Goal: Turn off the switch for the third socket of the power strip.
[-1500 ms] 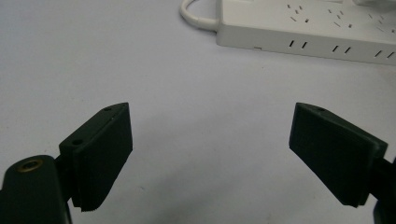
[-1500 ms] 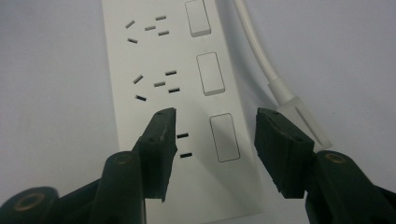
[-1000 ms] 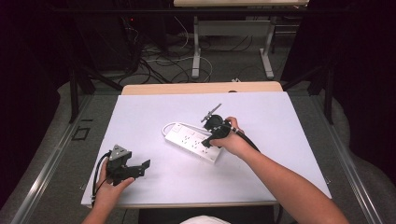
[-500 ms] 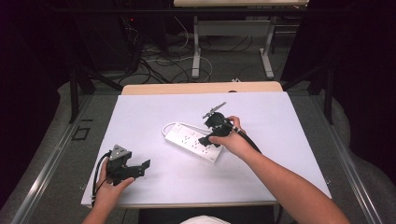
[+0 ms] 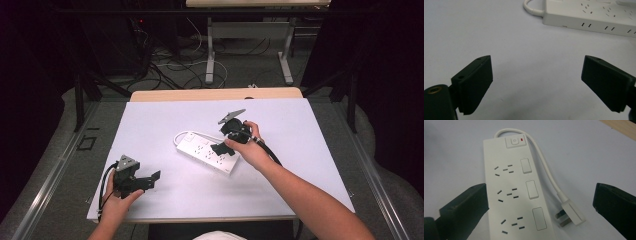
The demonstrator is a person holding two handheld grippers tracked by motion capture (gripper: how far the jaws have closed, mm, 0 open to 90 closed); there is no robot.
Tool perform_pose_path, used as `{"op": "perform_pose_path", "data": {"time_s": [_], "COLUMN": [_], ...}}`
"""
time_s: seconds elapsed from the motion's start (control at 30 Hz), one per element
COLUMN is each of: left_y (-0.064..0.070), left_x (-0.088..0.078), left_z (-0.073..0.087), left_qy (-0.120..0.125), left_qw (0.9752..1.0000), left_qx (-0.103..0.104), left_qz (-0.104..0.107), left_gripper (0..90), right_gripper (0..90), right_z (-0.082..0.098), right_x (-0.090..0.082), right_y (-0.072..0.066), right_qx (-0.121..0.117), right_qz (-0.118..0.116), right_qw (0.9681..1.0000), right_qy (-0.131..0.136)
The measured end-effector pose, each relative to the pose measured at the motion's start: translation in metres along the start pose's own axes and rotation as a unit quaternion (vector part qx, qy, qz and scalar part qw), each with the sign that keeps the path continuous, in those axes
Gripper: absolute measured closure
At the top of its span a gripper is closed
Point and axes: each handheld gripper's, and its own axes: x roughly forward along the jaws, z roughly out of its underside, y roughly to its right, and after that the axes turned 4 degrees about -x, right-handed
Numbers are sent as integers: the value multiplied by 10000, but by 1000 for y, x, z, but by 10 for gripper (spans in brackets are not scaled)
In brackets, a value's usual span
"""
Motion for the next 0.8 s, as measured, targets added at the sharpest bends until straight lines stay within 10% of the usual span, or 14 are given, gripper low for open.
{"op": "perform_pose_path", "data": {"time_s": [0.8], "left_y": [0], "left_x": [-1], "left_z": [0], "left_qy": [62], "left_qw": [9998], "left_qx": [-77], "left_qz": [174], "left_gripper": [4], "right_gripper": [0], "right_z": [-3], "right_x": [-13], "right_y": [3], "right_qx": [-40], "right_qz": [207], "right_qw": [9989], "right_qy": [414]}}
